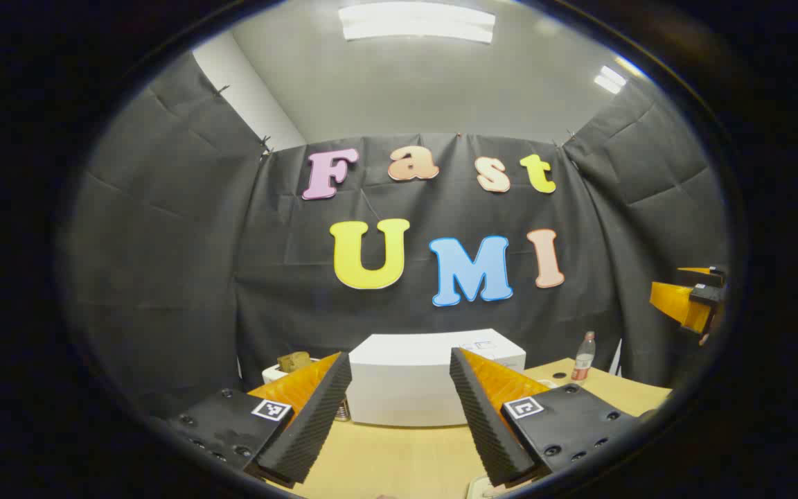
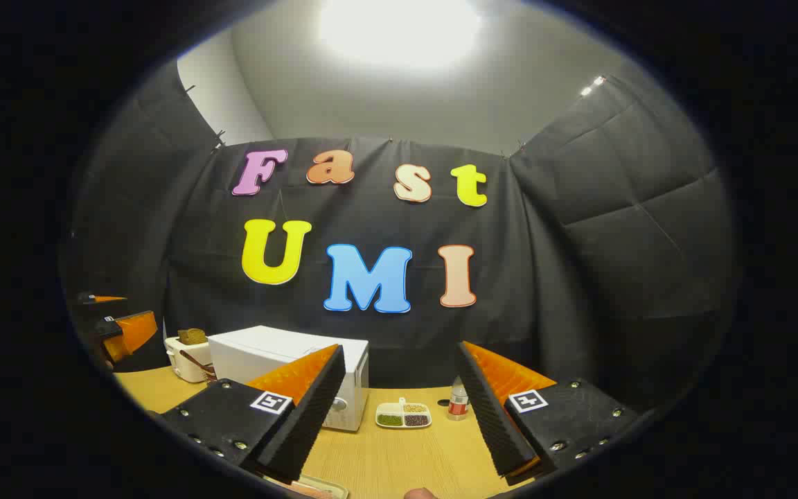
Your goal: Open the microwave oven with the left hand, put the food in, and close the microwave oven.
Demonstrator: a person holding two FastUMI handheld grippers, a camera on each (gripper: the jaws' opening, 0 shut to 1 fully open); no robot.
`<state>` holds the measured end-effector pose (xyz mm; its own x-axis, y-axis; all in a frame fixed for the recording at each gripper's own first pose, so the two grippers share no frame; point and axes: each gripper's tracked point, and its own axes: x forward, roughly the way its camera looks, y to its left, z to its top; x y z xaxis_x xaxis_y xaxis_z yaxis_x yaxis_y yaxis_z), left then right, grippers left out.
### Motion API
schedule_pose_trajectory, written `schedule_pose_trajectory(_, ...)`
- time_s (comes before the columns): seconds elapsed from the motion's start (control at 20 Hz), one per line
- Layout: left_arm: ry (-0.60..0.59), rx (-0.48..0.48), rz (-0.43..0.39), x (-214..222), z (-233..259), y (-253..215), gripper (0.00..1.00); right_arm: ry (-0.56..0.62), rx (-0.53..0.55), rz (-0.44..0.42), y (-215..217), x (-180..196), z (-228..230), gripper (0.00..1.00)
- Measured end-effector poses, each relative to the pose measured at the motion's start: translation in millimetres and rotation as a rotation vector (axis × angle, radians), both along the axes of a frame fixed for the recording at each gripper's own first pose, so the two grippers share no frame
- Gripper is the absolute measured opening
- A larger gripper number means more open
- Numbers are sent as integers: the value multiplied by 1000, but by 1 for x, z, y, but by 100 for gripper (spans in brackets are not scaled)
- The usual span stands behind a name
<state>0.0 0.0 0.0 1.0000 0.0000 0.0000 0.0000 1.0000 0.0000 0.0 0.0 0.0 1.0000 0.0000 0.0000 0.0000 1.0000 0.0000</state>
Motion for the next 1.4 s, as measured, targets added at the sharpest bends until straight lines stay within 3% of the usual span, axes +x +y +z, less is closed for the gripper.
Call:
schedule_pose_trajectory(0.9, -11, 8, -29, 12, -1, -18, 94, 18, 7, -17, -4, -1, -8, 98)
schedule_pose_trajectory(1.4, -23, -44, -90, 77, -15, -51, 96, 30, -32, -55, -23, -6, -9, 98)
